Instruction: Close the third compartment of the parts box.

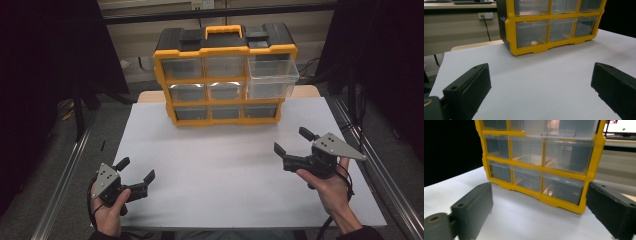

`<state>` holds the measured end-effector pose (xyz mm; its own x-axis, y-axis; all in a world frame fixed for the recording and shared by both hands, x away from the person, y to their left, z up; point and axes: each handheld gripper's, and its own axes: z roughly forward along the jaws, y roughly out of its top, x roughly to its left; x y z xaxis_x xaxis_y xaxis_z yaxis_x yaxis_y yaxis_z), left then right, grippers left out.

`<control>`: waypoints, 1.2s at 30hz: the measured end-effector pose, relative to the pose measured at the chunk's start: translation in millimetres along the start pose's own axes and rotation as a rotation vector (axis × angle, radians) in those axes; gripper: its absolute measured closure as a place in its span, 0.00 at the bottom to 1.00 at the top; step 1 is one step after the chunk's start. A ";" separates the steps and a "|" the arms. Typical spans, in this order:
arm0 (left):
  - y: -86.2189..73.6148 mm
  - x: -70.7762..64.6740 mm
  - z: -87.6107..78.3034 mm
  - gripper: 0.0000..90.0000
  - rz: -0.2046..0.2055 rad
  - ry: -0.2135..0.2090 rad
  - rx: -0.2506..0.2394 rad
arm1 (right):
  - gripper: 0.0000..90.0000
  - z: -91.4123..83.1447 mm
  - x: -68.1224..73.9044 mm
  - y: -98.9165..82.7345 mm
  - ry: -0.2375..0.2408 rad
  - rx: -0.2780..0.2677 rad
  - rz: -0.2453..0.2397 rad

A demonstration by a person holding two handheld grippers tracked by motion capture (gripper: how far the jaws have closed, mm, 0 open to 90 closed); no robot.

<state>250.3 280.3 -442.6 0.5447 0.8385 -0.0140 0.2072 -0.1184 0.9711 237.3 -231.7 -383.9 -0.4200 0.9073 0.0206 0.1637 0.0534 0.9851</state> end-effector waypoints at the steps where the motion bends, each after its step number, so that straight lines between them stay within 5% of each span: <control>1: 0.1 -0.1 0.0 0.03 0.001 0.000 0.000 | 0.11 0.9 1.2 1.9 -0.003 -0.004 -0.005; 15: 0.4 -0.1 0.0 0.03 0.001 0.001 -0.002 | 0.60 13.3 3.5 21.7 0.043 -0.055 -0.011; 36: 0.5 -0.2 0.0 0.03 0.001 0.000 -0.002 | 1.00 35.5 -0.3 45.4 0.021 -0.108 -0.036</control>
<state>250.3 280.0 -442.2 0.5452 0.8382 -0.0135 0.2048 -0.1176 0.9717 276.6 -214.7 -345.3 -0.4425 0.8967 -0.0131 0.0513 0.0399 0.9979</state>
